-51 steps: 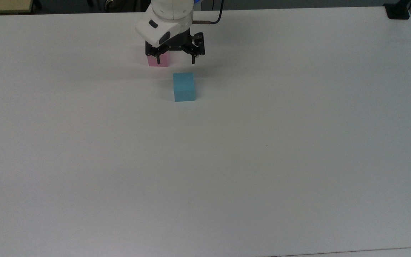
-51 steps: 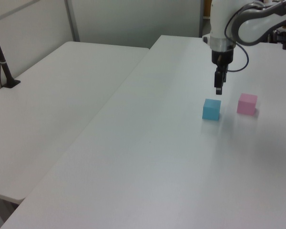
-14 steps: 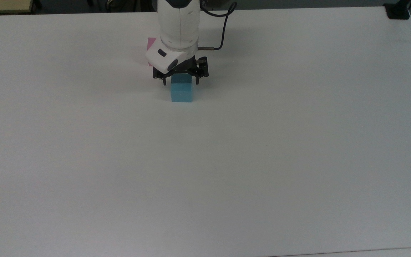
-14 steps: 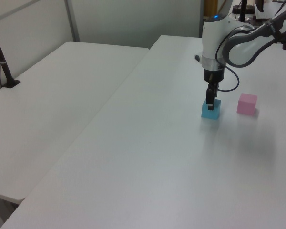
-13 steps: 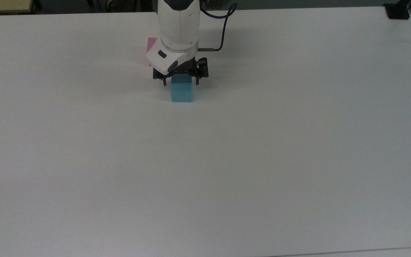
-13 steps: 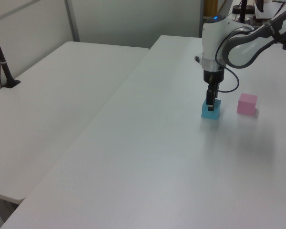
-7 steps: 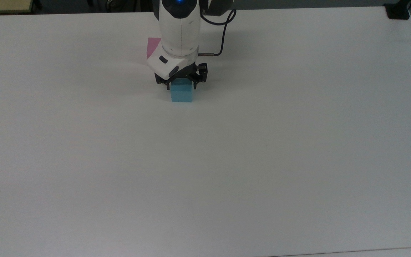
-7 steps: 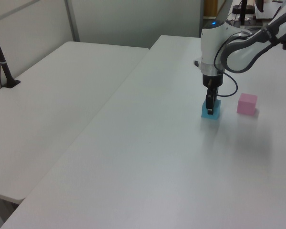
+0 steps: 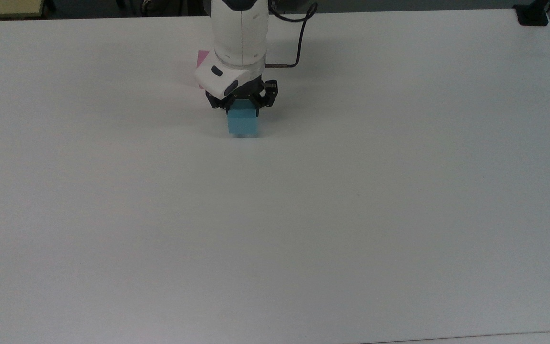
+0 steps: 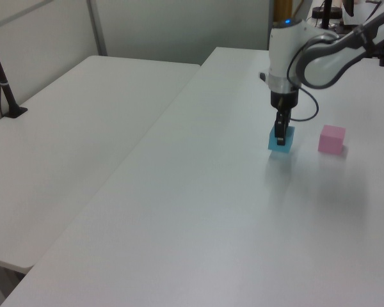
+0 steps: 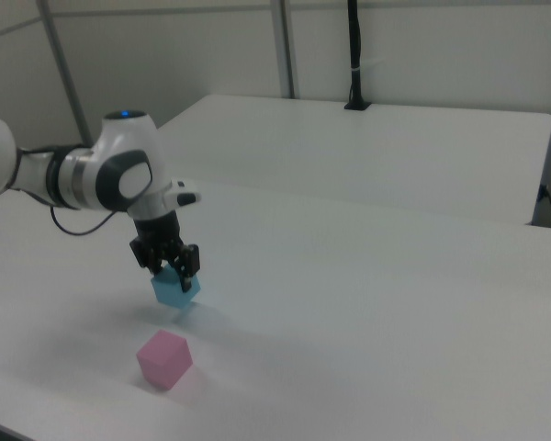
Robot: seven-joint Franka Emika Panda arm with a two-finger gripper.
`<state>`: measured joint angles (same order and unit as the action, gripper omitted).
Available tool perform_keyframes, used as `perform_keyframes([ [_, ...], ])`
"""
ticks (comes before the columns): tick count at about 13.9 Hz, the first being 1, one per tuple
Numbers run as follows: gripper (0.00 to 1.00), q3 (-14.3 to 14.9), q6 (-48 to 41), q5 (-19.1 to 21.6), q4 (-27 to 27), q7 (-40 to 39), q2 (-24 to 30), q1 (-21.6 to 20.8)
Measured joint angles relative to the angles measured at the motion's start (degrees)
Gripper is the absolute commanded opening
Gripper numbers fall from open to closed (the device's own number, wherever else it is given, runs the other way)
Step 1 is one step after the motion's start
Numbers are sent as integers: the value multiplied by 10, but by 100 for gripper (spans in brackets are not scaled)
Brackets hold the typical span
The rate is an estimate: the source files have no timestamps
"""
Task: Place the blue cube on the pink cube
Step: 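Lift the light-blue cube and carry it above the pink cube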
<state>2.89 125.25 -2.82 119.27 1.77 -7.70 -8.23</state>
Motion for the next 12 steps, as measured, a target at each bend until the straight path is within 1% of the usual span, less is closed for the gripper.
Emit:
perform_keyframes([
  [3, 21, 0, -122, 0, -82, 0, 23, 0],
  [4, 21, 0, -181, 0, -127, 0, 32, 1],
  [6, 22, 2, -237, 0, -177, 0, 38, 3],
  [8, 24, 4, -281, 0, -228, 0, 40, 14],
  [10, 24, 5, -301, 0, -255, 0, 40, 21],
  [12, 24, 6, -304, 0, -262, 0, 40, 23],
])
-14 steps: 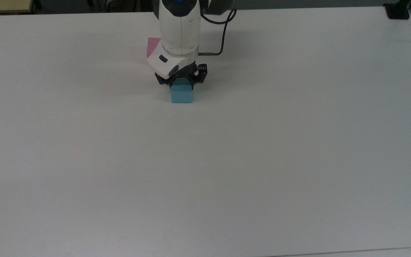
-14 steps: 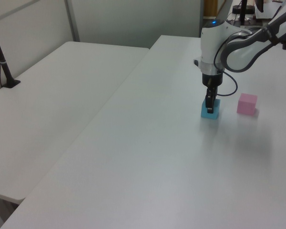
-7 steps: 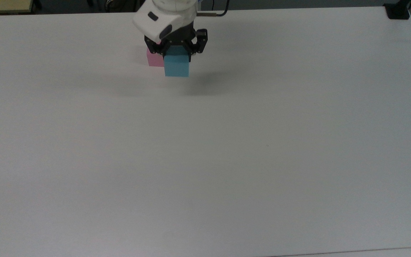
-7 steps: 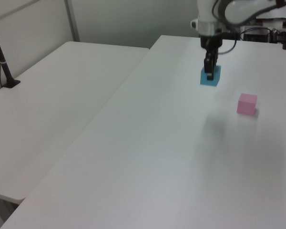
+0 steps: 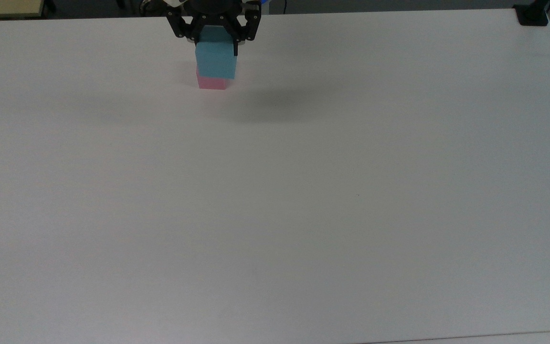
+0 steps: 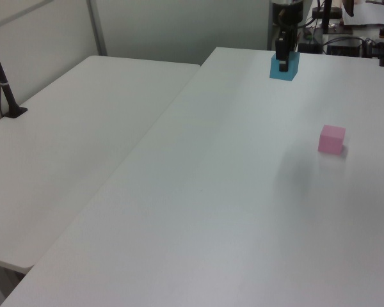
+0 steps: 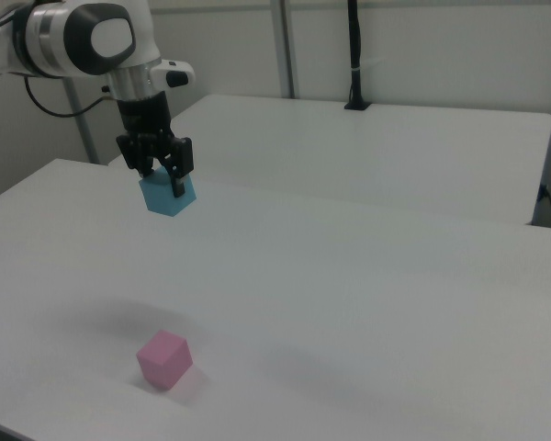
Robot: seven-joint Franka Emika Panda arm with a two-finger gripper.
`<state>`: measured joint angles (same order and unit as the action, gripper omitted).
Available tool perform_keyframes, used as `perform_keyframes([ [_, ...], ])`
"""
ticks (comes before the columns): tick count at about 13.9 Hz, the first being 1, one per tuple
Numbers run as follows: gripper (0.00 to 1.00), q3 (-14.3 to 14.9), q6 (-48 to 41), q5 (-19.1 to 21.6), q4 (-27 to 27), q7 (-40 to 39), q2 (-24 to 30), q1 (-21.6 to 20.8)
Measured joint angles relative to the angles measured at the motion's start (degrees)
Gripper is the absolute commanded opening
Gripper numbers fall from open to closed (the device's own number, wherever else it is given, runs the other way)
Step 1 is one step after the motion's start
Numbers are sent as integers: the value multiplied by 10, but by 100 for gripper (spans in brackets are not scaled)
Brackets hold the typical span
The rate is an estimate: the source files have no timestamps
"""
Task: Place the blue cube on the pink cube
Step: 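Lift the light-blue cube and carry it above the pink cube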
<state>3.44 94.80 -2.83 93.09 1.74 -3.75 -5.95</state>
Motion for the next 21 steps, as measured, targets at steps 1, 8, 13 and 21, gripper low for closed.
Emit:
perform_keyframes([
  [1, 24, 0, 0, 0, -1, 0, 1, 1],
  [8, 24, -1, -20, 0, 106, -16, 116, 4],
  [13, 24, -4, -20, 0, 232, -17, 230, 2],
  [21, 23, -4, 27, 0, 315, -17, 277, 2],
])
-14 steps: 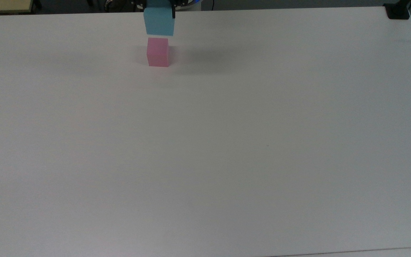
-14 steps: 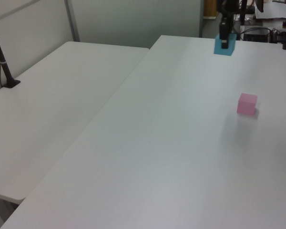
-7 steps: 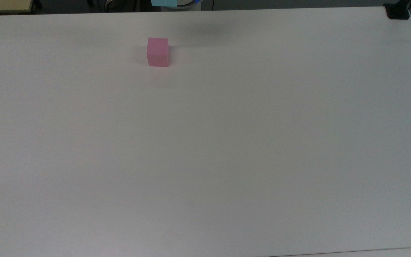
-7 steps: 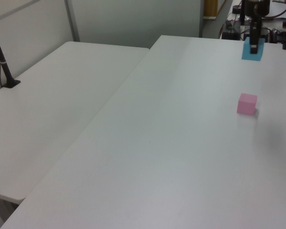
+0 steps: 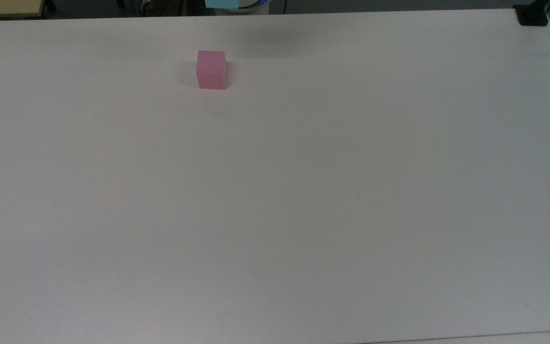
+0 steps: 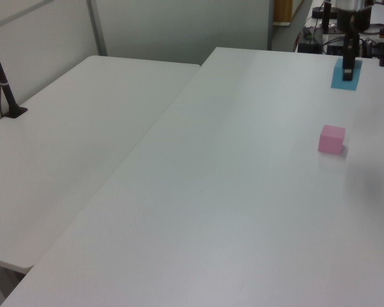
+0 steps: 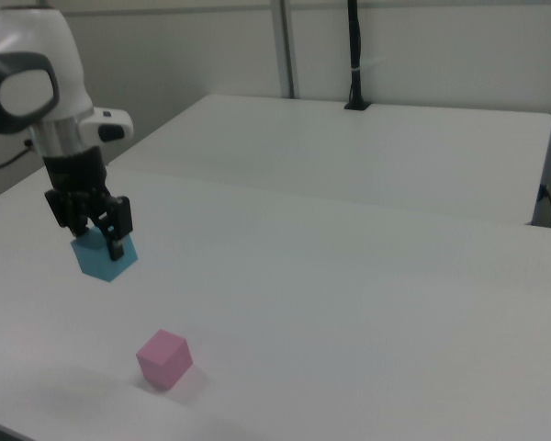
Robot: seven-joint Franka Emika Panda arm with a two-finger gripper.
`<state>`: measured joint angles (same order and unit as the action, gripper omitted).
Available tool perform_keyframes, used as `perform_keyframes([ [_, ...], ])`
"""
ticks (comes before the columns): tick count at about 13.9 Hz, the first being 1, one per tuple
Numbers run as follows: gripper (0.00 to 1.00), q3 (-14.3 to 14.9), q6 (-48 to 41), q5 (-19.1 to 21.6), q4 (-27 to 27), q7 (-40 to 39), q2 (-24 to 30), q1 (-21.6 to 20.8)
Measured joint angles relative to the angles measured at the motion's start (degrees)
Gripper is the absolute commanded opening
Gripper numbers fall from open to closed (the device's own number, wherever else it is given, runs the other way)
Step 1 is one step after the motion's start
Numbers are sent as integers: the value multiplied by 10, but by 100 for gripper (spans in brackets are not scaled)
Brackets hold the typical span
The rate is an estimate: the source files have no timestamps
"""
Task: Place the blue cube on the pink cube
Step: 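Lift the light-blue cube and carry it above the pink cube, then lower the light-blue cube onto the pink cube's top face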
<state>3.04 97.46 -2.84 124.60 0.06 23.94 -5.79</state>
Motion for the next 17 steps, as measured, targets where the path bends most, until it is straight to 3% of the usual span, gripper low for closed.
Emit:
perform_keyframes([
  [9, 23, 2, 209, -17, 169, -4, -12, 36],
  [17, 23, 18, 240, -17, 174, -21, -63, 41],
])
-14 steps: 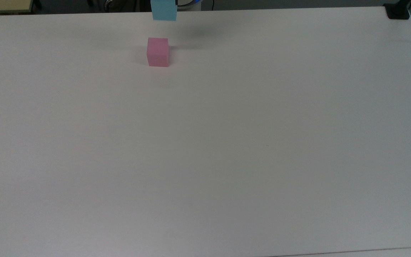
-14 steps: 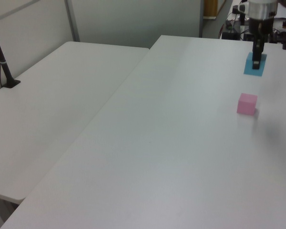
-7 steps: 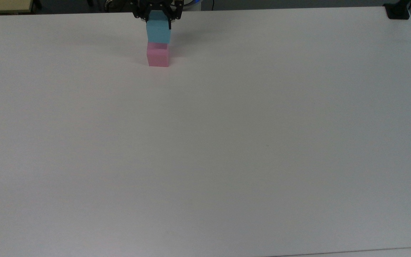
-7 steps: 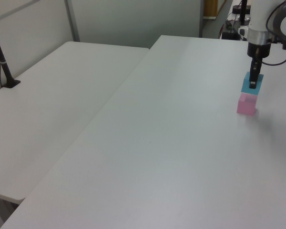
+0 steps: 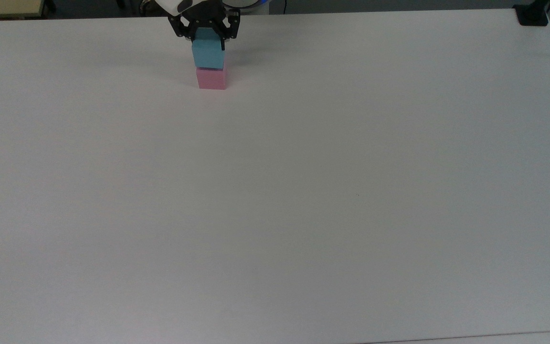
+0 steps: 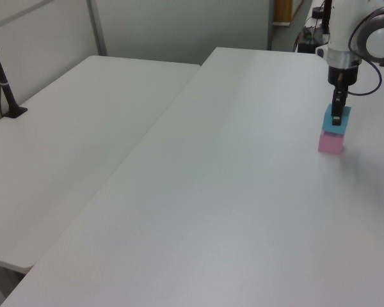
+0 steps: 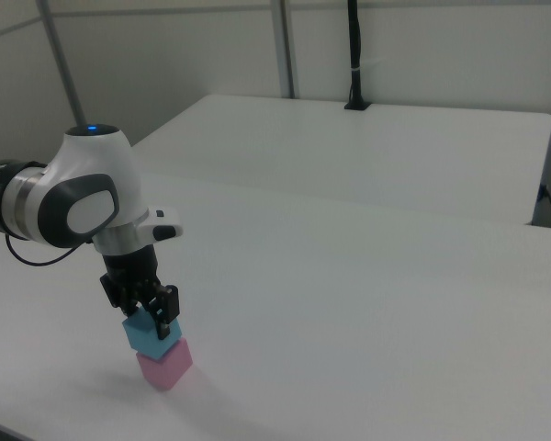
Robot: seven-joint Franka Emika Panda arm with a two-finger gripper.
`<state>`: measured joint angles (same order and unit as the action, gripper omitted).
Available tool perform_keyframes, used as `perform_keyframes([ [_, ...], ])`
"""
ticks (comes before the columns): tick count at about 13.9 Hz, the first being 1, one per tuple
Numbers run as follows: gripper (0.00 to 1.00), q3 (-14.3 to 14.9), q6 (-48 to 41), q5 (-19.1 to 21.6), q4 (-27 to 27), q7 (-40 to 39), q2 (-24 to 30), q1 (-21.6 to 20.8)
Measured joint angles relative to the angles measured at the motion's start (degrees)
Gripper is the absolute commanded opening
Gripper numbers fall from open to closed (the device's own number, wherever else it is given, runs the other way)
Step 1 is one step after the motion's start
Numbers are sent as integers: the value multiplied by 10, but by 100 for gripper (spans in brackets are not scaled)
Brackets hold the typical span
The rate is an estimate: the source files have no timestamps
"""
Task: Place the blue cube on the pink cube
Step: 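Lower the light-blue cube onto the pink cube's top face, then open the gripper to release the light-blue cube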
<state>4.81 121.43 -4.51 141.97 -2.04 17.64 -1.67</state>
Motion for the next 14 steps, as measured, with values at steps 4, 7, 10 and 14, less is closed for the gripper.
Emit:
perform_keyframes([
  [4, 27, 4, 1, 0, 0, -20, -7, 0],
  [7, 36, 6, 3, -1, -1, -21, -7, 0],
  [10, 46, 6, 17, -1, -1, -21, -7, 0],
  [14, 47, 9, 18, -1, -1, -32, -7, 0],
])
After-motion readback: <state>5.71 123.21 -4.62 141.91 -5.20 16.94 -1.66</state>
